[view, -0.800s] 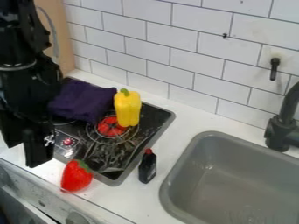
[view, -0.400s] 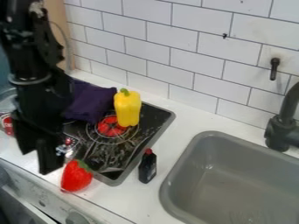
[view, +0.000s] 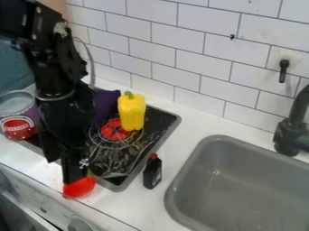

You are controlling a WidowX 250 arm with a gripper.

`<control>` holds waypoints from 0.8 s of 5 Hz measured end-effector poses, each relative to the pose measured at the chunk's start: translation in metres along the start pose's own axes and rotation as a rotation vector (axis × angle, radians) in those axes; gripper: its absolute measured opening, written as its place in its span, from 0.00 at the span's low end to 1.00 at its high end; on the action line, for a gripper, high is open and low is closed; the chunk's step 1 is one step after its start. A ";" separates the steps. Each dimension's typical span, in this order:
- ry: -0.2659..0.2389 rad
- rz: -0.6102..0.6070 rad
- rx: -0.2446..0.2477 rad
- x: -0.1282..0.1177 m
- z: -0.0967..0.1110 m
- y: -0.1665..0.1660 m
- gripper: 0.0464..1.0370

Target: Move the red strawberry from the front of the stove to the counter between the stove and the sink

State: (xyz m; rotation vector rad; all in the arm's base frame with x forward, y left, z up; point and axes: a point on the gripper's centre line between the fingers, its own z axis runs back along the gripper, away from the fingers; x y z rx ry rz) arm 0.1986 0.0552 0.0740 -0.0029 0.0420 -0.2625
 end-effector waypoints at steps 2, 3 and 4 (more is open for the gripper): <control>0.057 0.032 -0.016 0.012 -0.021 0.000 0.97; 0.081 0.055 -0.015 0.018 -0.030 0.005 0.97; 0.104 0.074 -0.027 0.020 -0.040 0.006 0.94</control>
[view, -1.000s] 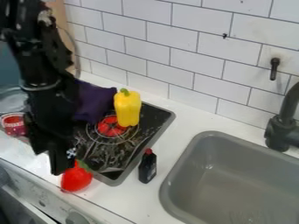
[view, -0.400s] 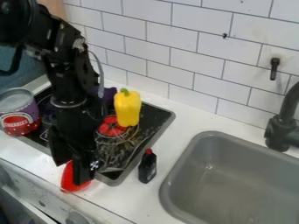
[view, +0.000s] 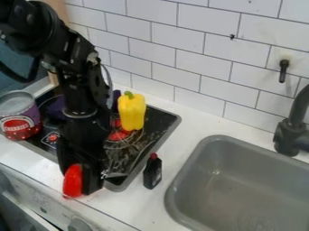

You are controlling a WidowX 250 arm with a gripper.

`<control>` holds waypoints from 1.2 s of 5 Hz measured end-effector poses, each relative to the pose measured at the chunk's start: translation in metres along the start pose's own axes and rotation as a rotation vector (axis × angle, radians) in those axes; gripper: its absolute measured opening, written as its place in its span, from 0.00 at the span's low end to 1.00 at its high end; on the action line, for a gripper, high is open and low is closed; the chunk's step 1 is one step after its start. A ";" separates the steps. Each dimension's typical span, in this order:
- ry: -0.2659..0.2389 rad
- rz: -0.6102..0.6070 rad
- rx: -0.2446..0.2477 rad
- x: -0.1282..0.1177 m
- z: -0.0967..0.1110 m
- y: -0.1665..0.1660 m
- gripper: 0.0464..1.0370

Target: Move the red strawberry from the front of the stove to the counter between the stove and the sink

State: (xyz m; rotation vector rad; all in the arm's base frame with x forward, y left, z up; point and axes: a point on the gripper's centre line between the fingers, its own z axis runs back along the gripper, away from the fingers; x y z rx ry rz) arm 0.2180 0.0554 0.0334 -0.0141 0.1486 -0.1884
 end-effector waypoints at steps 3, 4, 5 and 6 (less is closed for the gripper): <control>-0.077 -0.054 -0.006 0.000 0.019 -0.009 0.79; -0.117 -0.031 0.036 0.002 0.038 -0.005 0.79; -0.164 -0.060 0.061 0.020 0.056 -0.011 0.79; -0.181 -0.085 0.059 0.049 0.064 -0.027 0.79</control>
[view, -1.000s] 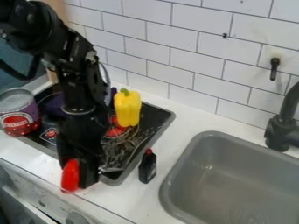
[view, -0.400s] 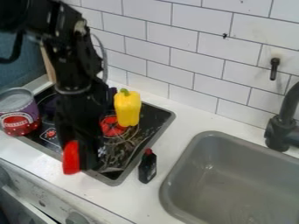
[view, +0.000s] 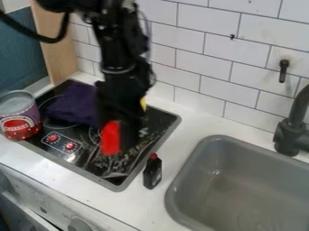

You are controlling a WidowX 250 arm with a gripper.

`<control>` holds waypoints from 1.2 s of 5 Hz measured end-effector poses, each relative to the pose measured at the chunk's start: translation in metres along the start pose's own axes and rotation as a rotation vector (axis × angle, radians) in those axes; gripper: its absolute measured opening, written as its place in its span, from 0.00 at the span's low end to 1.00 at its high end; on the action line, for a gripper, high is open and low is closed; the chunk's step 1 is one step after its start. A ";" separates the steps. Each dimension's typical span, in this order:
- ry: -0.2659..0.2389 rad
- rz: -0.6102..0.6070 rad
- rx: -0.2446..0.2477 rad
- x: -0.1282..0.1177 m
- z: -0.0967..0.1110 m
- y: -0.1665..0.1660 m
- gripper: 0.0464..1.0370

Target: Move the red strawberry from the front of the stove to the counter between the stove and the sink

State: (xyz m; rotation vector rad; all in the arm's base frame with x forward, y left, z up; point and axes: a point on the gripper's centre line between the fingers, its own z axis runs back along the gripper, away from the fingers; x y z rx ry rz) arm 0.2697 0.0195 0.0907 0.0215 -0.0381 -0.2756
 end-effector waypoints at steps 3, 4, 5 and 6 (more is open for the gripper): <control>-0.208 0.065 0.038 0.060 -0.013 -0.014 0.79; -0.203 0.051 0.017 0.076 -0.035 -0.014 0.79; -0.172 0.037 0.012 0.088 -0.053 -0.012 0.79; -0.174 0.029 -0.001 0.099 -0.055 -0.011 0.79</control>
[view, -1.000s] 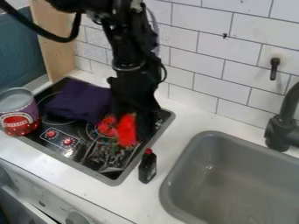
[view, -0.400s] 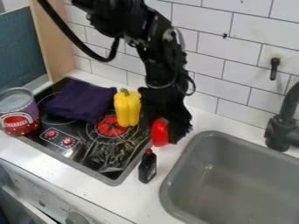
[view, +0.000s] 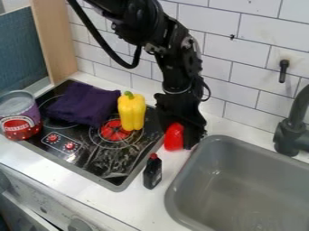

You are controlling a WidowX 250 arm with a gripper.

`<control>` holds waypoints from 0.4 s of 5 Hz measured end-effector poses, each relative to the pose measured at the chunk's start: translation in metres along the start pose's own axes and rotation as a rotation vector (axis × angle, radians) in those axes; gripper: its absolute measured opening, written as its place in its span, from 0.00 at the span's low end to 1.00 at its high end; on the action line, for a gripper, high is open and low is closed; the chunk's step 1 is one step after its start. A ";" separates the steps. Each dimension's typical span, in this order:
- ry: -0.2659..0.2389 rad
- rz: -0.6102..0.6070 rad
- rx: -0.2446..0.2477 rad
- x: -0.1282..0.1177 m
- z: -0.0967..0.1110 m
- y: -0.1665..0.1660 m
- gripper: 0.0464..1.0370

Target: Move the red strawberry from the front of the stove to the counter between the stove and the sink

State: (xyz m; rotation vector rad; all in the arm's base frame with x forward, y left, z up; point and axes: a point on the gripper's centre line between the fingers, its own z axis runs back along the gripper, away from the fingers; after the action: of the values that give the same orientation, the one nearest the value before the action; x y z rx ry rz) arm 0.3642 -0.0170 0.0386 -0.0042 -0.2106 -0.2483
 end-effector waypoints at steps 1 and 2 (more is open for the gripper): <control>0.006 -0.009 -0.008 0.000 0.000 -0.001 0.79; 0.018 -0.008 -0.022 -0.006 0.001 -0.004 0.86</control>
State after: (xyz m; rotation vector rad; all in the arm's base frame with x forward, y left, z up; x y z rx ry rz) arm 0.3577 -0.0196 0.0378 -0.0230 -0.1898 -0.2589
